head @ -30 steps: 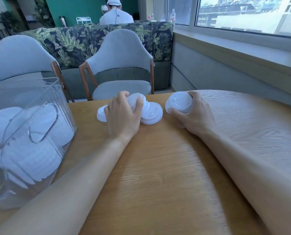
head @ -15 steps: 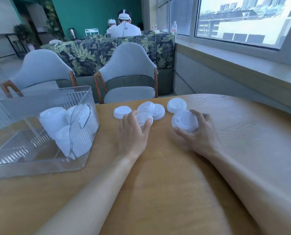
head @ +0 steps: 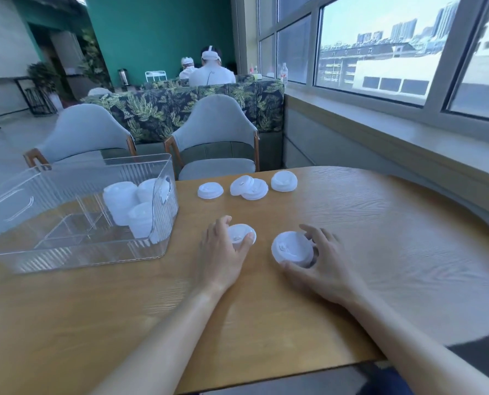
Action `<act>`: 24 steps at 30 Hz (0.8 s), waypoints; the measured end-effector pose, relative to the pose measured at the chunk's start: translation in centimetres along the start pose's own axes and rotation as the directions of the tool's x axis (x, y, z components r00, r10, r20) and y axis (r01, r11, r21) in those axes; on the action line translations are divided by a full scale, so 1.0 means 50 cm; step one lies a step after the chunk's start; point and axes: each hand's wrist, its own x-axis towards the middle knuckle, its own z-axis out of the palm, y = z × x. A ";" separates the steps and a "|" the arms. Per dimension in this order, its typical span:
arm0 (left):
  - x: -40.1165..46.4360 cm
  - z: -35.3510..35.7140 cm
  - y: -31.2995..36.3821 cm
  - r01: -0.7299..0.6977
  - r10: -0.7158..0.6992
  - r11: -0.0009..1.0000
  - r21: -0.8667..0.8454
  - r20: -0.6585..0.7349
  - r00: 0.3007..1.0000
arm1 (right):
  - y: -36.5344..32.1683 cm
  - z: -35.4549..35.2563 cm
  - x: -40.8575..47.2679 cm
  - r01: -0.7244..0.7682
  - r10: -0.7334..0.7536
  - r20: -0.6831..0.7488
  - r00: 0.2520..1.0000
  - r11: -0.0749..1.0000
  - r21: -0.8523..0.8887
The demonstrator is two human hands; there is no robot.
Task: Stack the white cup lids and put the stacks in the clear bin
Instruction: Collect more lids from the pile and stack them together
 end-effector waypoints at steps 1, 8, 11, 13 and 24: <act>-0.009 -0.004 0.001 -0.001 0.001 1.000 -0.004 0.003 1.000 | -0.004 -0.002 -0.008 0.007 -0.007 0.013 1.000 1.000 -0.005; -0.045 -0.019 -0.005 0.003 -0.003 1.000 0.000 0.049 0.999 | -0.021 -0.007 -0.029 0.021 -0.018 0.105 0.994 0.999 -0.029; -0.046 -0.014 -0.011 -0.007 0.005 0.999 0.031 0.058 0.998 | -0.022 -0.010 -0.028 0.025 -0.018 0.130 0.991 0.998 -0.056; -0.044 -0.013 -0.010 -0.005 0.003 0.999 0.037 0.054 0.999 | -0.021 -0.008 -0.028 0.025 -0.016 0.136 0.991 0.998 -0.066; -0.053 -0.032 -0.005 0.014 -0.011 0.999 -0.031 0.108 0.994 | -0.020 -0.004 -0.025 -0.028 0.030 0.035 0.999 0.998 -0.062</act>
